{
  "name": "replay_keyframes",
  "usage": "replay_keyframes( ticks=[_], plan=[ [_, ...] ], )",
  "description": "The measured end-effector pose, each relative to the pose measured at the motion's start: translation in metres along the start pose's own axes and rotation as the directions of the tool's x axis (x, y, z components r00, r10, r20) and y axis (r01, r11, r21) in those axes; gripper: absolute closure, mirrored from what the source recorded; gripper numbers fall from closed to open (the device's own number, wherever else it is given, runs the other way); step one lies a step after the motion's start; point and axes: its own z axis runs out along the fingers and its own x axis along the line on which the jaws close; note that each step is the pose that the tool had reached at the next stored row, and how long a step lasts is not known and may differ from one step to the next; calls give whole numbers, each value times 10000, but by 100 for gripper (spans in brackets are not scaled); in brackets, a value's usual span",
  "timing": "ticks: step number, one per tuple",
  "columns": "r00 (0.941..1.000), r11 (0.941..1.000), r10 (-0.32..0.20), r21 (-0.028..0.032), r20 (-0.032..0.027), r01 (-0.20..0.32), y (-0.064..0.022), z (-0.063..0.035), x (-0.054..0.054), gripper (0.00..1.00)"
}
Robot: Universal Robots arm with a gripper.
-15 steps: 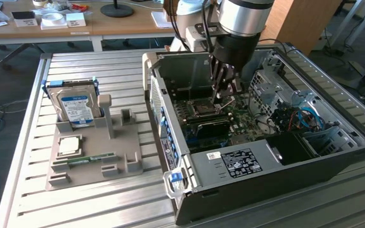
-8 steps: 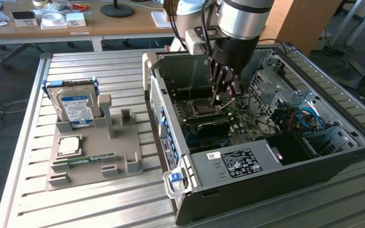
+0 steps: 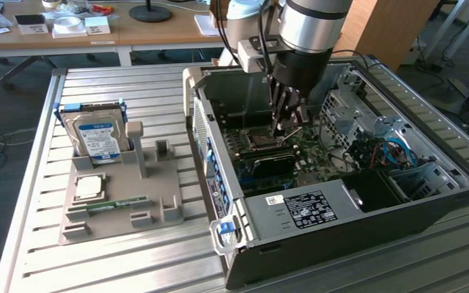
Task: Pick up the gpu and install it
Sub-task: 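Press down on the gpu until it lock into place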
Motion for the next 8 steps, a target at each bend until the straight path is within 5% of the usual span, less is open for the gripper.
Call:
replay_keyframes(
  ticks=[8],
  plan=[
    [10000, 10000, 0, 0, 0, 0, 1, 44, 1, 89]
  ],
)
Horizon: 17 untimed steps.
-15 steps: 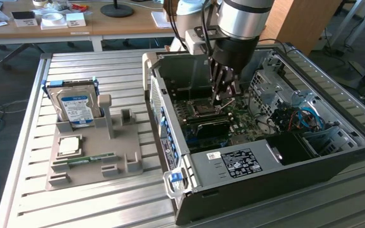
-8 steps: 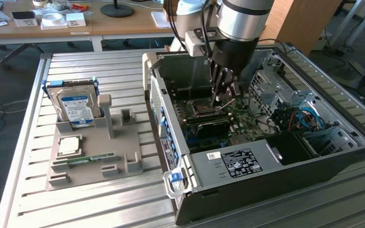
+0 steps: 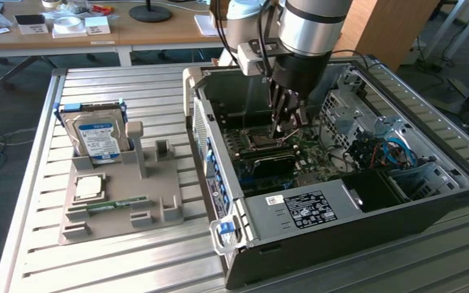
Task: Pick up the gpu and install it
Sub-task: 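Press down on the gpu until it lock into place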
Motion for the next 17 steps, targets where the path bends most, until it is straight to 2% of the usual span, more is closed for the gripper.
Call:
replay_keyframes(
  ticks=[17],
  plan=[
    [10000, 10000, 0, 0, 2, 0, 2, 63, -28, 89]
  ],
)
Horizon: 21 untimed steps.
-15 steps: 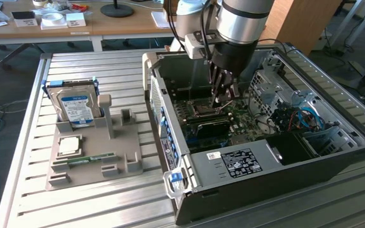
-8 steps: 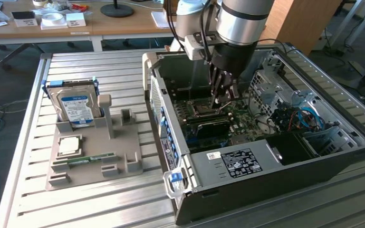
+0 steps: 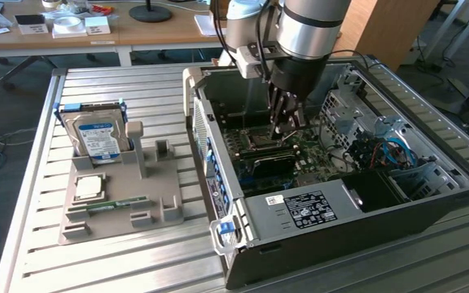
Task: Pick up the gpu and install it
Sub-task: 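Press down on the gpu until it lock into place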
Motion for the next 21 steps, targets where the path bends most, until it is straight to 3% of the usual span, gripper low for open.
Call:
replay_keyframes(
  ticks=[5, 21],
  plan=[
    [10000, 10000, 0, -1, -1, 0, 2, 64, -18, 89],
    [10000, 10000, -1, 0, 2, 1, -28, 122, -21, 89]
  ],
)
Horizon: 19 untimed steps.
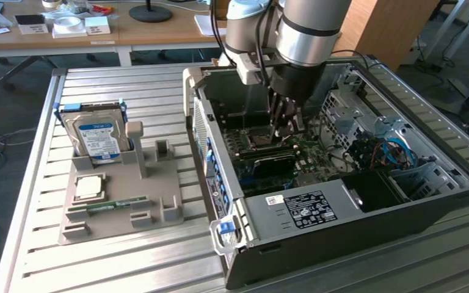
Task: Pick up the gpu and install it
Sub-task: 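Press down on the gpu until it lock into place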
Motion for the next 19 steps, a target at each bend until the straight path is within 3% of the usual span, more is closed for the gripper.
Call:
replay_keyframes(
  ticks=[7, 19],
  plan=[
    [10000, 10000, 0, -1, -1, 0, 2, 124, 4, 89],
    [10000, 10000, 0, -1, -4, 0, 36, 184, 7, 89]
  ],
)
